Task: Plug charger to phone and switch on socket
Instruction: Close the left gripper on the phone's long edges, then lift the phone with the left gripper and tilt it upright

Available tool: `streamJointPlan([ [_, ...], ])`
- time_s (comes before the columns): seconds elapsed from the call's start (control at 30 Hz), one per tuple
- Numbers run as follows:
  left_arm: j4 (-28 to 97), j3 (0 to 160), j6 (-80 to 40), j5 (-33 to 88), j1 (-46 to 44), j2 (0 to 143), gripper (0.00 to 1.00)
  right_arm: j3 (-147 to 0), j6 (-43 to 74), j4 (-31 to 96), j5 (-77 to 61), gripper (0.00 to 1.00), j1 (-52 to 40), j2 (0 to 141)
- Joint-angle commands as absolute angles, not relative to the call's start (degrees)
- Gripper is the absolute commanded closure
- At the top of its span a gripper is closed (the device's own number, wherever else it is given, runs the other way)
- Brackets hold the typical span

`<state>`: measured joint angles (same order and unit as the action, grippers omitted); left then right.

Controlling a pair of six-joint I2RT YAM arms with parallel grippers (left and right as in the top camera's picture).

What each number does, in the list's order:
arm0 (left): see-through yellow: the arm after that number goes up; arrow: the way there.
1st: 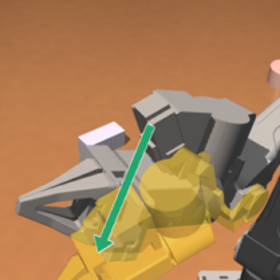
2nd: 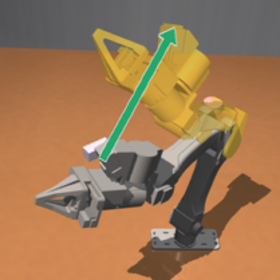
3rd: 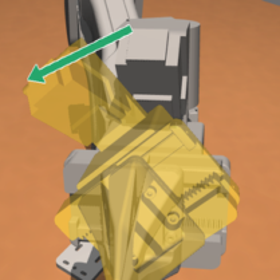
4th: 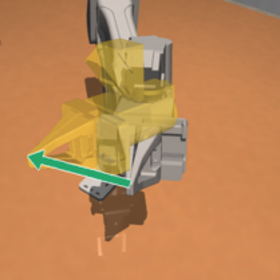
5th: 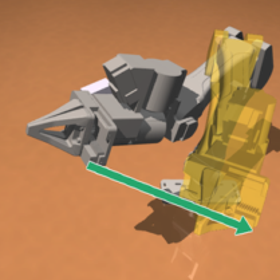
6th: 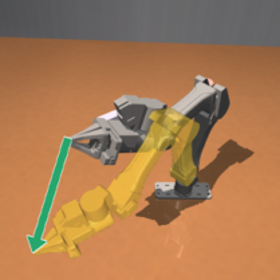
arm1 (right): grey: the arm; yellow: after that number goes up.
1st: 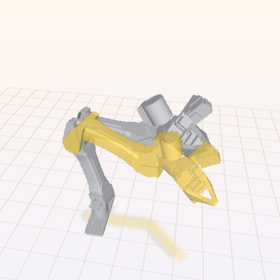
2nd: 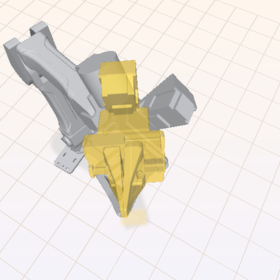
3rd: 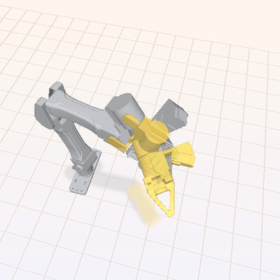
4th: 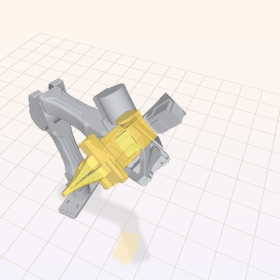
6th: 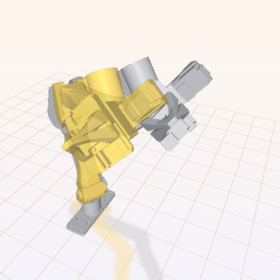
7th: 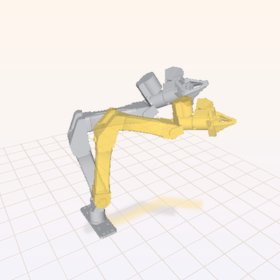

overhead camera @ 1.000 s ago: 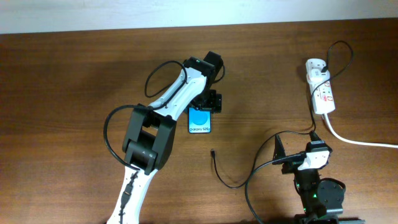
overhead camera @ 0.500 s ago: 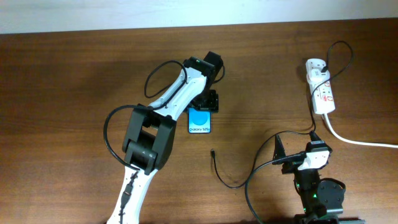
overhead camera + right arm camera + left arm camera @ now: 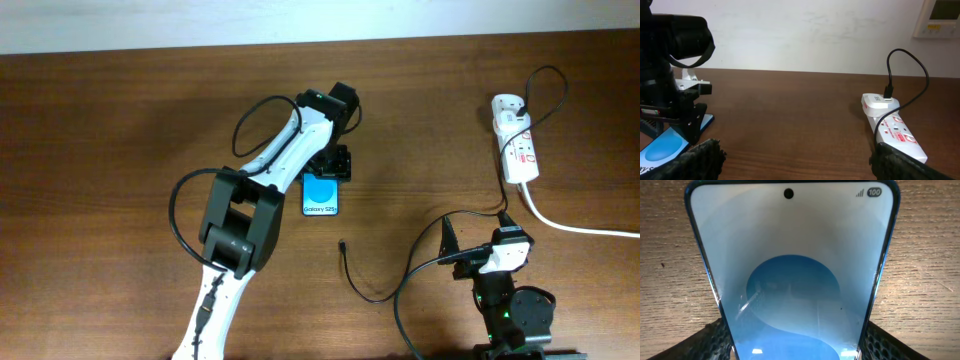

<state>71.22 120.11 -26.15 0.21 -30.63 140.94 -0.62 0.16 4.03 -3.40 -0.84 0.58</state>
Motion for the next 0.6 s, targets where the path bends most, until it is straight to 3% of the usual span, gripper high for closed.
streamJointPlan([
  [0.0, 72.69, 122.45, -26.44, -0.47, -30.57, 142.91, 0.25, -0.32, 0.3, 4.34, -2.94, 0.02, -1.21, 0.21],
  [0.37, 82.32, 131.55, -26.0, -0.6, -30.59, 142.91, 0.27, -0.32, 0.3, 4.34, -2.94, 0.02, -1.21, 0.21],
  [0.57, 86.24, 139.41, -18.31, 20.64, -27.9, 142.91, 0.27, -0.32, 0.3, 4.34, -2.94, 0.02, -1.21, 0.21],
])
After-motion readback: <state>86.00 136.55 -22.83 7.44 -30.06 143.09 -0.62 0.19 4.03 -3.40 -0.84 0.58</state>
